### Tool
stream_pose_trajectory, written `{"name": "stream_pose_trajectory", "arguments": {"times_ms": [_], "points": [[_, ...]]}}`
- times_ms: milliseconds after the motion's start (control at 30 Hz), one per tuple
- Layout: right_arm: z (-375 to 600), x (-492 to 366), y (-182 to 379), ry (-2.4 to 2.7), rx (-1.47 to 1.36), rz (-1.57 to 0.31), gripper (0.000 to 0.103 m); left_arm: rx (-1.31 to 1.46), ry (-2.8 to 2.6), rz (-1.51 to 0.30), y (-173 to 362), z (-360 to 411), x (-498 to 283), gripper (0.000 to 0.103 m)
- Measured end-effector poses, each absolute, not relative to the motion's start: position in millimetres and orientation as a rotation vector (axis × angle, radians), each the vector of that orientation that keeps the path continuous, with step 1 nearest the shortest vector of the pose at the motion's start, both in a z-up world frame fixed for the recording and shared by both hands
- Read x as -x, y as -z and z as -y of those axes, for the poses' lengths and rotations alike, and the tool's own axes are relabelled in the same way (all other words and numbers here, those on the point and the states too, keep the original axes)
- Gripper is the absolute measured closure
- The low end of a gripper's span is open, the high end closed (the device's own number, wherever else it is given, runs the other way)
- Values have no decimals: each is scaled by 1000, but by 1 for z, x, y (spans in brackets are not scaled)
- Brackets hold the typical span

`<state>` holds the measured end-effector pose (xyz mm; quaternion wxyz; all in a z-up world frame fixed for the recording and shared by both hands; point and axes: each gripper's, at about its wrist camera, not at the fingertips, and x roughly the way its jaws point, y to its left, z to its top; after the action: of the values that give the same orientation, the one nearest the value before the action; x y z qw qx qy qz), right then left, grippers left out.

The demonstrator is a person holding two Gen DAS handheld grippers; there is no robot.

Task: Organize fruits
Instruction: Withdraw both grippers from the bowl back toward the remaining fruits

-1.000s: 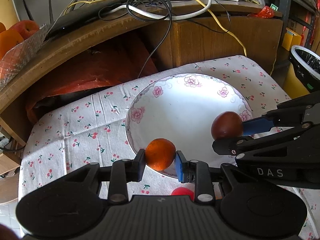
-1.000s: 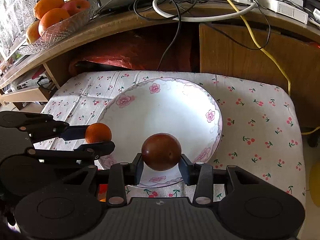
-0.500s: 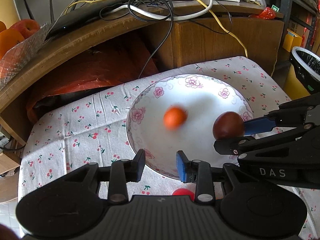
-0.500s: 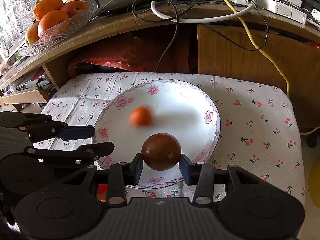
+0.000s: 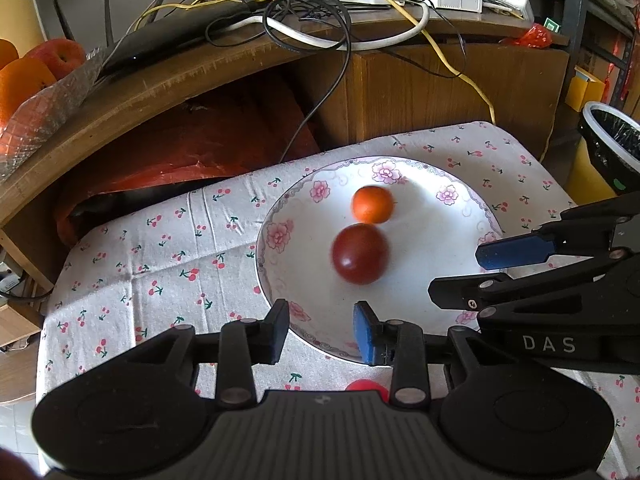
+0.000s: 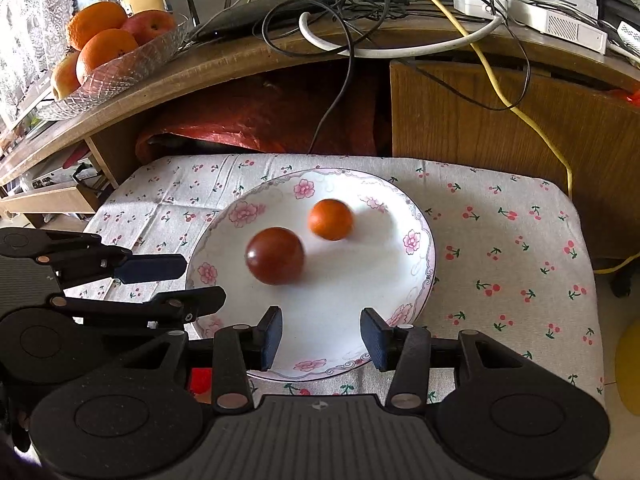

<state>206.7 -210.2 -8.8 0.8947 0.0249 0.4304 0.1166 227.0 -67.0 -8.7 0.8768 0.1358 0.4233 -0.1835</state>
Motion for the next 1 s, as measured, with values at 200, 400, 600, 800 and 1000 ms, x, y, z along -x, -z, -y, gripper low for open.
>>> {"name": "stream_pose_trajectory", "arguments": {"times_ms": [200, 400, 600, 800, 1000], "points": [[208, -202, 4, -247, -46, -886, 62, -287, 382, -885, 8, 67, -225, 60], [207, -198, 1, -255, -45, -883, 62, -288, 388, -880, 6, 65, -221, 60], [203, -194, -1, -266, -36, -882, 62, -289, 384, -879, 4, 62, -217, 60], [199, -190, -4, -274, -29, -878, 62, -290, 387, -875, 1, 60, -213, 60], [196, -184, -5, -286, -20, -881, 62, -297, 391, -874, -2, 57, -206, 60]]}}
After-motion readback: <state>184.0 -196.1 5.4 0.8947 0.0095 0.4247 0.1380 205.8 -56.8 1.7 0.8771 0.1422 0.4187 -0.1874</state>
